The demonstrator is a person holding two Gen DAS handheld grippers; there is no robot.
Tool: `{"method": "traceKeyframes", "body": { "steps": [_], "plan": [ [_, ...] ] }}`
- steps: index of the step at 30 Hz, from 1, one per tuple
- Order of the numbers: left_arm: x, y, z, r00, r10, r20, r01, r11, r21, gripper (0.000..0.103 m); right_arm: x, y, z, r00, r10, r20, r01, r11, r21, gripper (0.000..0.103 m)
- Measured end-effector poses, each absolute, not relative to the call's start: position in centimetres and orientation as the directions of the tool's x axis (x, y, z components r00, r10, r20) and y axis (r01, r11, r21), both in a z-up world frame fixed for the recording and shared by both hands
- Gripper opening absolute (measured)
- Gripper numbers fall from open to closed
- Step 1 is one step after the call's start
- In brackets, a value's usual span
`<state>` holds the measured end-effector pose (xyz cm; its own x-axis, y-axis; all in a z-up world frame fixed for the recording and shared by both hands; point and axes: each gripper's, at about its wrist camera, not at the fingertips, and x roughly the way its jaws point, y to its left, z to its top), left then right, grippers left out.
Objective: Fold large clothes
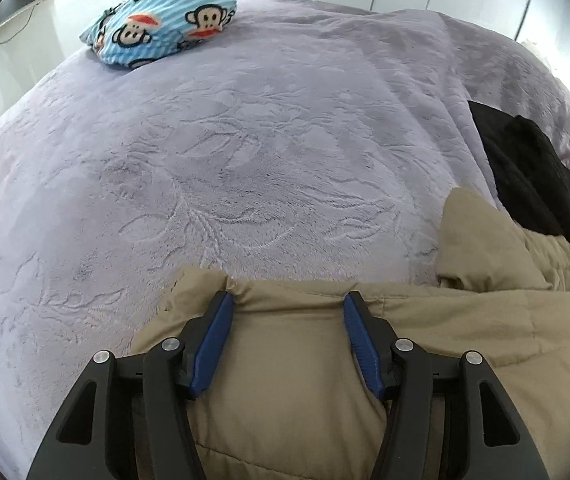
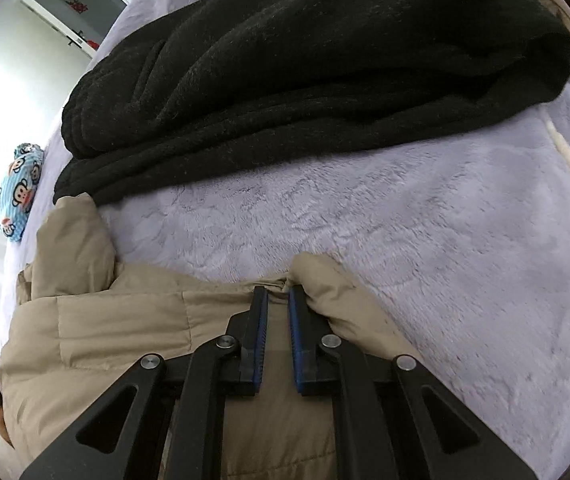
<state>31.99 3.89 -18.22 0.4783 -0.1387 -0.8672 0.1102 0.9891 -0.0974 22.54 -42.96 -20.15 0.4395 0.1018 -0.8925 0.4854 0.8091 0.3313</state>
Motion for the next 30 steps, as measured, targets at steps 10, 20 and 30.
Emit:
{"method": "traceKeyframes", "body": {
  "steps": [10,20,30],
  "plan": [
    [28.2,6.1,-13.0,0.467,-0.104,-0.878,0.089,0.994,-0.071,0.086,20.6,-40.8,-14.8,0.466,0.077,-0.881,0.487,0.809,0.328,0.046],
    [21.3,7.5,-10.7,0.446,-0.107,-0.889,0.086,0.993,-0.076,0.094,13.6,-37.8,-12.1,0.504,0.137,-0.853,0.498,0.761,0.416,0.058],
    [15.0,8.4,-9.8,0.393,-0.137,-0.909,0.104,0.989,-0.104,0.103,7.0,-35.1,-10.7,0.502,0.193,-0.843,0.493,0.737,0.462,0.08]
  ]
}}
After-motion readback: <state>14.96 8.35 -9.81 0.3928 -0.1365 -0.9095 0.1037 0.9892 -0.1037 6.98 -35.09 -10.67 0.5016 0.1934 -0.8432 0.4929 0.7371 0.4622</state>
